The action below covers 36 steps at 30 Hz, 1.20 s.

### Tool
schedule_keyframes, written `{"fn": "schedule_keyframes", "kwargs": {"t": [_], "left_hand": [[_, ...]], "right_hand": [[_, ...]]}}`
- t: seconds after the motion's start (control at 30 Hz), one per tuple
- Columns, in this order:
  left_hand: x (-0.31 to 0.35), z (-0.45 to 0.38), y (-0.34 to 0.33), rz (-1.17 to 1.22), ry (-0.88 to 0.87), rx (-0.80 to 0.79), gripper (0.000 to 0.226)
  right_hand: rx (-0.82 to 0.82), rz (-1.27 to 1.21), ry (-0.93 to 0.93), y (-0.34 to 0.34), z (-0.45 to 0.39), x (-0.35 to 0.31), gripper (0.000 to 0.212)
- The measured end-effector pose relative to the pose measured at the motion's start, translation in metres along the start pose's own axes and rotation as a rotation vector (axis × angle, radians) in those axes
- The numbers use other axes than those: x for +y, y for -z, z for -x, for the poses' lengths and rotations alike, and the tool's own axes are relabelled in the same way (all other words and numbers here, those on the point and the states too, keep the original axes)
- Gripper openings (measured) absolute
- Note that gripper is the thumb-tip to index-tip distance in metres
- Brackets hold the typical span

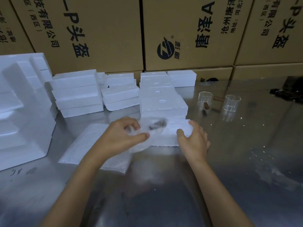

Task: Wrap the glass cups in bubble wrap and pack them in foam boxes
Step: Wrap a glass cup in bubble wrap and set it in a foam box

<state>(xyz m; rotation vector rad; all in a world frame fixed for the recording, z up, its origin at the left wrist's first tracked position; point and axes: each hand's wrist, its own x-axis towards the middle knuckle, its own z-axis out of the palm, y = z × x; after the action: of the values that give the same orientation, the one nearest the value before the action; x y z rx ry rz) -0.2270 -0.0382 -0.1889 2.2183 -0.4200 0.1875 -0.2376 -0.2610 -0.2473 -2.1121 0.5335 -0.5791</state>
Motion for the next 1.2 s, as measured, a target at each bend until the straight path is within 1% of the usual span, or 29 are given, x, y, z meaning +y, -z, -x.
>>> {"fn": "schedule_keyframes", "kwargs": {"t": [0.07,0.1,0.17,0.27,0.33,0.4,0.57,0.7,0.77,0.83,0.93,0.97,1.03,1.1,1.2], "left_hand": [[0.002,-0.003,-0.005,0.108,-0.031,0.152,0.040],[0.005,-0.004,-0.010,0.148,-0.060,0.203,0.039],[0.012,-0.011,-0.025,0.143,-0.146,0.233,0.050],[0.012,-0.028,-0.048,-0.018,-0.263,0.143,0.055],[0.003,-0.038,-0.061,-0.202,-0.259,0.041,0.055],[-0.009,-0.042,-0.070,-0.333,-0.232,-0.008,0.054],[-0.021,-0.047,-0.078,-0.425,-0.252,0.045,0.052],[-0.018,-0.044,-0.081,-0.450,-0.232,0.061,0.055],[-0.013,-0.040,-0.079,-0.448,-0.217,0.058,0.056],[-0.006,-0.043,-0.068,-0.404,-0.226,0.104,0.055],[-0.002,-0.075,-0.038,-0.407,-0.260,0.304,0.048],[-0.003,-0.093,-0.026,-0.449,-0.245,0.363,0.046],[-0.008,-0.134,-0.001,-0.554,-0.159,0.400,0.046],[-0.017,-0.178,0.021,-0.605,-0.012,0.356,0.051],[-0.033,-0.242,0.044,-0.682,0.262,0.235,0.060]], "right_hand": [[-0.021,0.009,0.009,-0.002,0.001,0.000,0.057],[-0.020,0.014,0.012,-0.002,0.001,0.000,0.058],[-0.016,0.030,0.015,-0.001,0.001,0.000,0.058],[-0.018,0.040,0.021,-0.002,0.001,0.001,0.059],[-0.018,0.046,0.022,-0.003,0.001,0.002,0.059],[-0.019,0.051,0.022,-0.003,0.001,0.002,0.059],[-0.006,0.041,0.014,-0.005,-0.002,0.004,0.055],[0.063,-0.106,-0.051,-0.001,-0.010,0.003,0.037],[0.084,-0.201,-0.104,0.002,-0.017,0.000,0.038],[0.109,-0.289,-0.183,0.002,-0.025,-0.003,0.046],[0.161,-0.323,-0.250,-0.003,-0.042,0.000,0.037],[0.186,-0.332,-0.264,-0.004,-0.048,0.000,0.036],[0.251,-0.354,-0.289,-0.007,-0.061,0.000,0.037],[0.305,-0.344,-0.300,-0.012,-0.074,-0.001,0.033],[0.323,-0.312,-0.283,-0.019,-0.088,-0.002,0.028]]}}
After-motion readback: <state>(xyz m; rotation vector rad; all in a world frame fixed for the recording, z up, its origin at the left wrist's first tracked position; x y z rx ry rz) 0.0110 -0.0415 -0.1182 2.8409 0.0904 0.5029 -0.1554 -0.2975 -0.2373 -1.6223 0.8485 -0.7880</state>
